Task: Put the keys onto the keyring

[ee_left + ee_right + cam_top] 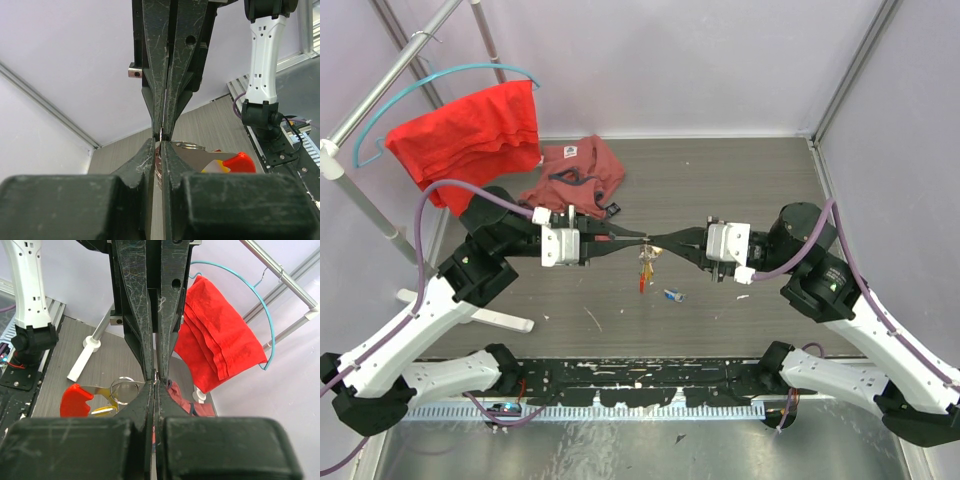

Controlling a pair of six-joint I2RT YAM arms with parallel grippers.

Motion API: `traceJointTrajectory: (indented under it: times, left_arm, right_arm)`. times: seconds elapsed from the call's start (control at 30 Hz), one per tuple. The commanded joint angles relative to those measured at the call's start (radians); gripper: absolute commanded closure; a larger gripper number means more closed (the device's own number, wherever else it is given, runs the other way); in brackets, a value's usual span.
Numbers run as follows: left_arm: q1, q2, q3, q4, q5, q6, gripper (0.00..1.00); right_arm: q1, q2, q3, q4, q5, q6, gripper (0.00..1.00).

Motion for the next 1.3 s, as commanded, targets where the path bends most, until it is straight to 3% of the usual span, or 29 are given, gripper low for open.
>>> traceJointTrajectory:
  times: [0.0,0.13,0.27,0.5,0.67,0.83,0.93,1.0,1.13,1.27]
  left_arm:
    - [-0.001,0.008,0.019,0.027,-0.007,-0.014,0.87]
    - [-0.001,0.013,0.025,0.023,-0.004,-0.017,1.00]
    - [-0.002,0.020,0.036,0.005,-0.008,-0.017,1.00]
    - [-0.002,0.027,0.040,-0.042,-0.067,-0.005,1.00]
    - [0.015,0.041,0.029,-0.071,-0.115,0.003,1.00]
    - [0.087,0.050,-0.022,-0.051,-0.134,-0.055,1.00]
    - [0.141,0.057,-0.056,-0.022,-0.135,-0.123,1.00]
    - [0.171,0.065,-0.068,-0.023,-0.142,-0.159,1.00]
    - [0.209,0.068,-0.103,-0.031,-0.172,-0.222,1.00]
    - [0.260,0.048,-0.136,-0.040,-0.181,-0.263,1.00]
  right_arm:
    - [0.003,-0.023,0.010,0.096,-0.006,0.017,0.99]
    - [0.003,-0.021,0.007,0.097,-0.008,0.017,0.99]
    - [0.003,-0.022,0.005,0.095,0.006,0.014,0.95]
    - [0.003,-0.075,0.021,0.011,0.107,-0.016,0.58]
    - [0.003,-0.146,0.005,-0.022,0.272,0.023,0.52]
    - [0.003,-0.175,-0.011,-0.067,0.637,0.250,0.51]
    - [0.003,-0.134,0.026,-0.201,0.915,0.461,0.50]
    - [0.003,-0.104,0.029,-0.301,1.024,0.605,0.50]
    - [0.002,-0.073,-0.067,-0.395,1.011,0.785,0.52]
    - [-0.019,-0.001,-0.138,-0.454,0.874,0.803,0.52]
